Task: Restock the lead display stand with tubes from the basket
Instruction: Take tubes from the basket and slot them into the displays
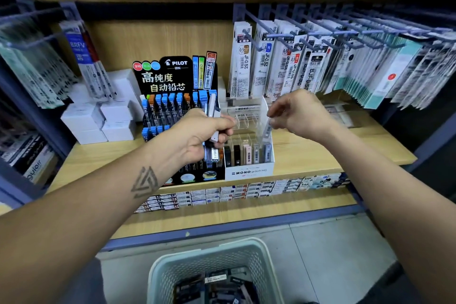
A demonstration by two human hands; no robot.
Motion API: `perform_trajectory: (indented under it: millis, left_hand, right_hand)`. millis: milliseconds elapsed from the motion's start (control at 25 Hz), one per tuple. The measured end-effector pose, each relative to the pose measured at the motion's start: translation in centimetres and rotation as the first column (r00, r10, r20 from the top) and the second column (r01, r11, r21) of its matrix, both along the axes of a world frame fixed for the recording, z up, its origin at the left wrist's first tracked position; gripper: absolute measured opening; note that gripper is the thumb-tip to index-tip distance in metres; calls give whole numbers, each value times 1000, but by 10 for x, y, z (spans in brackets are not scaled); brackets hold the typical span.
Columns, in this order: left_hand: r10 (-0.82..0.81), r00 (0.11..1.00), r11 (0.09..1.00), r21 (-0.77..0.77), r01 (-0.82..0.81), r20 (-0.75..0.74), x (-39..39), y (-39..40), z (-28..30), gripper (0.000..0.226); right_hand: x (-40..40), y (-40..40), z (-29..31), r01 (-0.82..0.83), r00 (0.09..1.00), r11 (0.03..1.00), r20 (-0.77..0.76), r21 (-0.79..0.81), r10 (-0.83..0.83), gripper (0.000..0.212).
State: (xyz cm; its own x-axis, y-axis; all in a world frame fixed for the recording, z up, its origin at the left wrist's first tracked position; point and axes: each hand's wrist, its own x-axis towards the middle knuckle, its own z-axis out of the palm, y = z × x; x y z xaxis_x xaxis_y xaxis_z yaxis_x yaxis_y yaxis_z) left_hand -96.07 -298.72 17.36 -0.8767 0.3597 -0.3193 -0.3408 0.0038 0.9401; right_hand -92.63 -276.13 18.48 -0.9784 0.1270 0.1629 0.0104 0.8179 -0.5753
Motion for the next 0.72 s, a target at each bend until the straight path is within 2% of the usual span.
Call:
perform_trajectory:
  millis: [120, 240, 480, 600, 720]
  left_hand:
    - [-18, 1000, 1000, 3, 18, 8, 0, 5, -1, 27]
    - [-42, 999, 999, 7, 42, 2, 2, 7, -1, 27]
    - [-76, 997, 997, 3, 76, -22, 1, 3, -3, 19]
    - [-75, 997, 997, -17, 75, -28, 2, 1, -3, 7]
    - [-70, 997, 997, -33, 69, -28, 2, 0, -4, 13]
  right_hand:
    - [4, -3, -6, -62, 996, 994, 70, 85, 56, 15]
    - [4, -12, -18, -102, 993, 986, 67, 131, 93, 15]
    - [3, -23, -39, -153, 987, 949, 92, 276, 132, 12]
    - [2, -24, -42, -142, 989, 945, 88, 295, 121, 12]
    - [2, -24, -41, -145, 989, 941, 77, 306, 128, 11]
